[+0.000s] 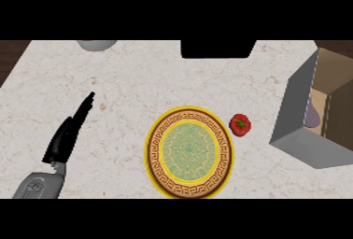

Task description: Pick the eggplant from the plate and place it in the cardboard box

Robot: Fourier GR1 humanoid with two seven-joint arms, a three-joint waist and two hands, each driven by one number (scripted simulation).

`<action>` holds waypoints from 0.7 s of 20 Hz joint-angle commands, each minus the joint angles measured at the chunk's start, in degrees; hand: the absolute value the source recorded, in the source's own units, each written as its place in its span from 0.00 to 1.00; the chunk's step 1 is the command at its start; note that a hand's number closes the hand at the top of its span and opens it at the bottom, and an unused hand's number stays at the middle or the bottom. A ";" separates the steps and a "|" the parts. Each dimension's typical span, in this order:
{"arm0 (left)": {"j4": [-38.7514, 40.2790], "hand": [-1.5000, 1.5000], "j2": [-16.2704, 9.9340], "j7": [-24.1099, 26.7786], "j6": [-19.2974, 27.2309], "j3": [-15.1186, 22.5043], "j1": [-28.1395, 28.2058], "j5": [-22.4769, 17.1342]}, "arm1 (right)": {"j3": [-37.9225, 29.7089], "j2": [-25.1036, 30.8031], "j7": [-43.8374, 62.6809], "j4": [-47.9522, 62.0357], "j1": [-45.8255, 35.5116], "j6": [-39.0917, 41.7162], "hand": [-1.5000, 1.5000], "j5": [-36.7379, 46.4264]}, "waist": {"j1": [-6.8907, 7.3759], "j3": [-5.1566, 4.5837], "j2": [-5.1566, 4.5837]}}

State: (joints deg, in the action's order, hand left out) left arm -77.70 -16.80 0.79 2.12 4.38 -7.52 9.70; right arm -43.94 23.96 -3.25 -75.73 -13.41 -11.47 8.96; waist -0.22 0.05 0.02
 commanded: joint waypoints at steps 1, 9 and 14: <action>4.92 0.50 -0.11 3.22 -1.23 -1.79 -2.12 0.25 | -4.28 1.32 -8.51 4.56 2.78 0.28 0.00 -4.61 | -0.09 -0.03 -0.08; 1.53 0.50 1.29 3.21 -1.63 -2.60 0.91 1.90 | -7.85 8.95 -16.49 16.61 6.20 6.05 0.00 -11.66 | 0.21 -0.04 0.00; -2.91 0.50 1.47 -1.42 -2.52 -2.65 0.78 1.45 | -9.64 12.21 -25.38 25.94 9.54 9.70 0.00 -12.02 | 0.35 0.00 0.00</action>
State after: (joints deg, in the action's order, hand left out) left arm -76.51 -15.96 2.42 0.00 1.51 -7.47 10.79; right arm -53.10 32.19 -24.52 -56.77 -4.71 -4.13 -2.30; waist -0.10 0.04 0.00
